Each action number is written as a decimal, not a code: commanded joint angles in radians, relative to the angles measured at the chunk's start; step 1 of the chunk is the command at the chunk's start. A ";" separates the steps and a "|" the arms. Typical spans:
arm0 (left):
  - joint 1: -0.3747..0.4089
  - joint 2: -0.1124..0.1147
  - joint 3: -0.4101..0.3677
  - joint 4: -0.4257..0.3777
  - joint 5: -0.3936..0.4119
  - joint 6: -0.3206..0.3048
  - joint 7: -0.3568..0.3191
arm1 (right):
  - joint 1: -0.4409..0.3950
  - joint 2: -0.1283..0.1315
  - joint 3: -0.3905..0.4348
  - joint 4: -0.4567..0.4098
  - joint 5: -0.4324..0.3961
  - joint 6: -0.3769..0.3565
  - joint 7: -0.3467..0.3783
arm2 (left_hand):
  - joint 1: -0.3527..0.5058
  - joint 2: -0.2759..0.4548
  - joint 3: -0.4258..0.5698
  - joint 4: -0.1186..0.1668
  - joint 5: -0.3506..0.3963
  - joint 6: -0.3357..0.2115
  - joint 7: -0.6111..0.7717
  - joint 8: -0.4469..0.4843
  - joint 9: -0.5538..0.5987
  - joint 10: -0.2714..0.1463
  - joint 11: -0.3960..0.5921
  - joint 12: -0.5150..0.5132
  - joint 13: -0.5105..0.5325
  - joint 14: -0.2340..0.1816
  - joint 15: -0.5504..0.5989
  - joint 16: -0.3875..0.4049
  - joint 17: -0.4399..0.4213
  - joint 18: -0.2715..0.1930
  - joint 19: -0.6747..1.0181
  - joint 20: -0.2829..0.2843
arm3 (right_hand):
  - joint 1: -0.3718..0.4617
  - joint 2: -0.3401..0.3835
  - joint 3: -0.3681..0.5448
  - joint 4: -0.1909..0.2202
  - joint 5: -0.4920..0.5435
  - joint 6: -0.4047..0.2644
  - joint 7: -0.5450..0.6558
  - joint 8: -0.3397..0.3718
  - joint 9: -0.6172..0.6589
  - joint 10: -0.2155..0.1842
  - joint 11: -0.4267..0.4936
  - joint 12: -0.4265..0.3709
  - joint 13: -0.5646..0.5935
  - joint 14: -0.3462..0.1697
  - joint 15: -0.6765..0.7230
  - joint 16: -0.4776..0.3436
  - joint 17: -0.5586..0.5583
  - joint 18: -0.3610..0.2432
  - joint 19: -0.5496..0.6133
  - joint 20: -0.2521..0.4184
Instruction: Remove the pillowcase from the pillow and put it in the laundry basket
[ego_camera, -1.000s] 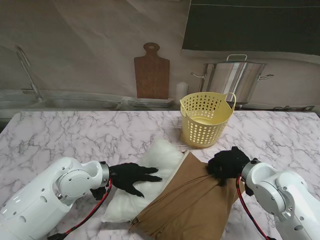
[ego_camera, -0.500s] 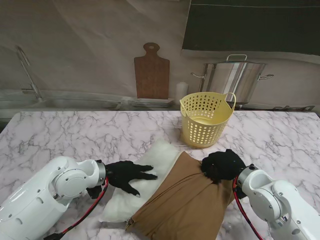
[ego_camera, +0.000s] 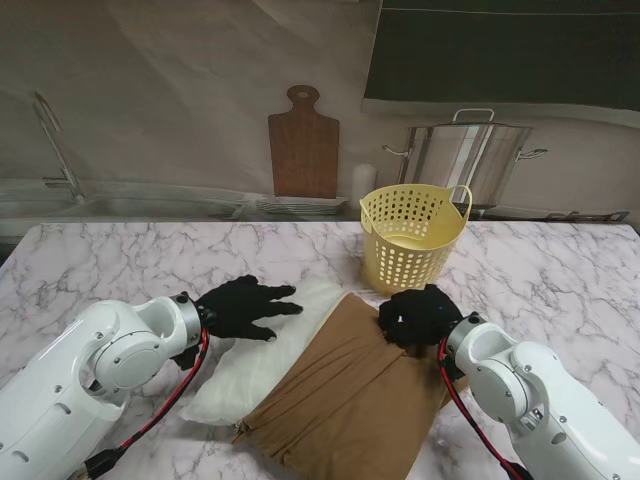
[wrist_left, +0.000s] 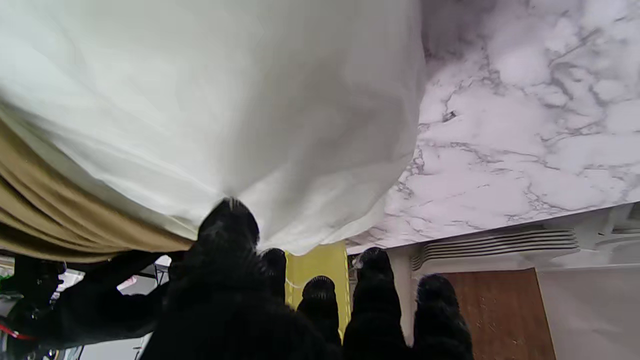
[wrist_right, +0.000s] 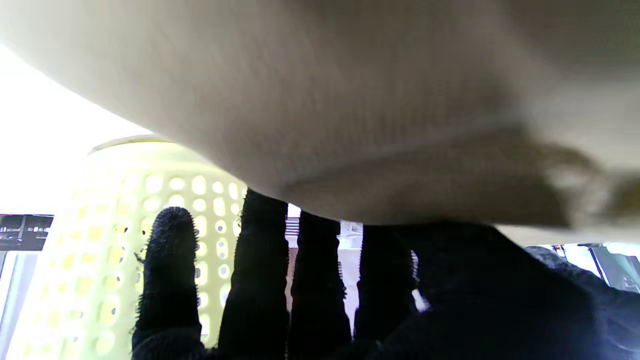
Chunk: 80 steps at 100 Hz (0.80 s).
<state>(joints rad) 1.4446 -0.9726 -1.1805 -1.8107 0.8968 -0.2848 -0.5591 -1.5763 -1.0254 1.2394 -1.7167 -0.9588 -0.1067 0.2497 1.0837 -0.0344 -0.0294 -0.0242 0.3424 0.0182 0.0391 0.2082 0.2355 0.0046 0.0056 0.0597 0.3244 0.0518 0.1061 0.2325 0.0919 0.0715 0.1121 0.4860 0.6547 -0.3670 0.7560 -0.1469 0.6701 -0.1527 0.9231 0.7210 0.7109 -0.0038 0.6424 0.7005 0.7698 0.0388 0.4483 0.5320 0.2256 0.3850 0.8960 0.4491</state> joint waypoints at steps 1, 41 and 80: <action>-0.017 -0.008 0.022 0.004 -0.037 0.021 -0.030 | 0.000 -0.006 -0.007 0.008 -0.001 0.003 -0.004 | 0.061 0.070 0.002 0.000 0.009 0.021 -0.001 0.019 -0.002 0.022 0.003 0.013 0.016 0.017 0.000 0.014 0.000 0.008 0.426 0.017 | 0.028 0.041 -0.039 0.006 0.060 0.034 0.092 0.030 0.005 -0.014 0.007 -0.009 0.010 -0.011 0.009 0.003 -0.011 0.014 0.008 0.011; -0.135 0.001 0.239 0.175 -0.139 0.076 -0.044 | -0.032 0.000 0.020 -0.010 0.000 -0.033 0.024 | -0.089 -0.004 -0.007 0.003 -0.050 0.086 -0.023 0.014 -0.033 0.069 -0.007 0.007 0.006 0.032 0.004 0.024 -0.015 0.002 0.450 0.000 | 0.034 0.044 -0.040 0.010 0.057 0.037 0.103 0.035 0.006 -0.014 0.006 -0.020 0.012 -0.012 0.005 0.002 -0.012 0.014 0.002 0.011; -0.154 0.024 0.260 0.237 -0.099 0.106 -0.151 | -0.144 0.015 0.140 -0.078 -0.035 -0.063 0.145 | -0.107 -0.046 -0.001 0.005 -0.044 0.063 -0.017 0.018 -0.063 0.067 -0.017 -0.003 -0.017 0.037 -0.003 0.021 -0.025 -0.001 0.435 -0.010 | 0.003 -0.040 0.105 0.031 0.108 0.076 0.131 0.050 0.045 -0.012 -0.012 0.018 0.035 -0.011 -0.003 0.004 -0.005 0.019 -0.001 0.007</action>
<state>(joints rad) 1.2623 -0.9714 -0.9154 -1.6245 0.7781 -0.1835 -0.6724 -1.6839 -1.0281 1.3660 -1.7947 -0.9650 -0.1804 0.3798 0.9560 0.0033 -0.0207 -0.0145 0.2420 0.0149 -0.0677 0.2023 0.1760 -0.0065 -0.0451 0.0511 0.2741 0.0049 0.0448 0.2322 0.0770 0.0522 0.1135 0.4848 0.6469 -0.3783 0.8133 -0.1502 0.6785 -0.1343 0.8747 0.7145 0.7325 -0.0043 0.6400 0.7028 0.7816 0.0183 0.4316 0.5249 0.2257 0.3850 0.8960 0.4494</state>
